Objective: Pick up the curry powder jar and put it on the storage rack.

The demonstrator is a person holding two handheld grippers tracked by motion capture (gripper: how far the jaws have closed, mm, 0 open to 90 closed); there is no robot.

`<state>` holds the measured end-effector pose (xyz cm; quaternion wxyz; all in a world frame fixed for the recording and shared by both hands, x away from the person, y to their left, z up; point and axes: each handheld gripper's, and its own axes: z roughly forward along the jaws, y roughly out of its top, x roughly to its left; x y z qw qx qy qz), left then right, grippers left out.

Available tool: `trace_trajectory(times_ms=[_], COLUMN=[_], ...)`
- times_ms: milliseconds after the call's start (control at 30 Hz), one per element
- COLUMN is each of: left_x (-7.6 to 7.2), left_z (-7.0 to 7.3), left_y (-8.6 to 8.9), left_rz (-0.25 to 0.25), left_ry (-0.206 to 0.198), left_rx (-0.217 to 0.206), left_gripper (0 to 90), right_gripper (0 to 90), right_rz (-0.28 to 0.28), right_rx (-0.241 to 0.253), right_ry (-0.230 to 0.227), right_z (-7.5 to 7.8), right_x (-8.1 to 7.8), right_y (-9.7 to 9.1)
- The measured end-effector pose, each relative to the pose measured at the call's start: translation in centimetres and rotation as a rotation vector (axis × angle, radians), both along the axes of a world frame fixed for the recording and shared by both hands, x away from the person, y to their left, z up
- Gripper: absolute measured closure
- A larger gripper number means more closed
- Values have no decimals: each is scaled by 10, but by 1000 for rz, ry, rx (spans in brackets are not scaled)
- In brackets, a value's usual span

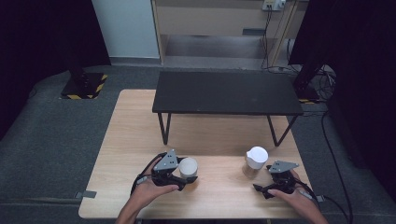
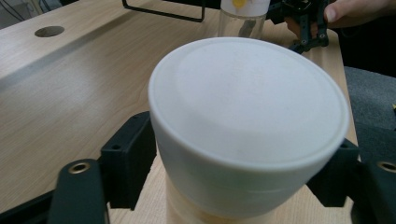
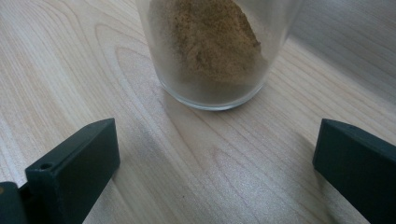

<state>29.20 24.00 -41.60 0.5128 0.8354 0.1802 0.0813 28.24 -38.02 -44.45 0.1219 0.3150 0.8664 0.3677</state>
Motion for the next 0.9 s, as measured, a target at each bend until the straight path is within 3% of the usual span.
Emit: trace_trajectory(times_ms=[100,900], left_x=[0,2], left_z=[1,7], left_y=[-1,-4], left_rz=[-5,-58], left_ry=[2,-15], left_rx=[-1,-27], left_gripper=[325,330], right_gripper=[12,12], right_rz=[0,1], right_rx=[0,0], right_ry=[0,0], right_z=[0,0], right_x=[0,0], right_y=[0,0])
